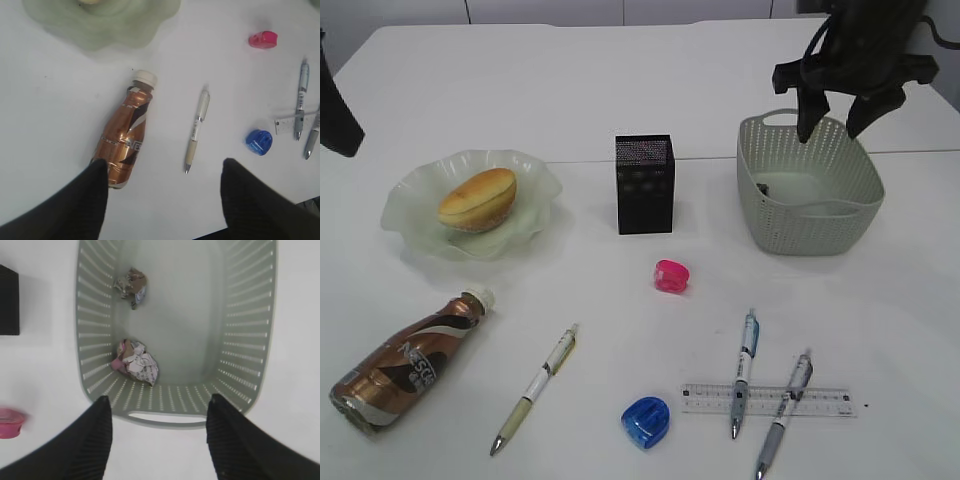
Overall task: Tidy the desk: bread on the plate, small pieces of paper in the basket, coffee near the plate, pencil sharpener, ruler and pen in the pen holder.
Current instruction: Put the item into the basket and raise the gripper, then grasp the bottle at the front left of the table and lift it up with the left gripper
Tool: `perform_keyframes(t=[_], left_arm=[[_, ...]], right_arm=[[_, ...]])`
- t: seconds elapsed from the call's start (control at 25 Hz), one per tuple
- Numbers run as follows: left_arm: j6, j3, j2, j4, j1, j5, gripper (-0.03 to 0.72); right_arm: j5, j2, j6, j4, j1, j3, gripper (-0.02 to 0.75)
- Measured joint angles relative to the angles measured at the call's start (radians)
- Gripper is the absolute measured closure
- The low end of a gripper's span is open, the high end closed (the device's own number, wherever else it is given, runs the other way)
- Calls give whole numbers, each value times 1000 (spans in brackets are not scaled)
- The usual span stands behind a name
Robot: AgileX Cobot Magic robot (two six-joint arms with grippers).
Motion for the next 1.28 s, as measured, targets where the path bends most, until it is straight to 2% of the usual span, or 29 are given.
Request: perform_keyframes(t=[0.44,0.68,1.04,1.28], left_arm=[[50,6,82,31,0,-2,176],[68,75,119,51,-9,-4,148],[72,97,245,114,-99,-13,116],[72,97,356,197,-105,-27,115]], right_arm=[[8,-145,-7,26,0,23,268],[12,-312,-11,28,0,217,268],[16,-528,-53,31,0,518,269],[18,-671,-60,34,0,606,269]])
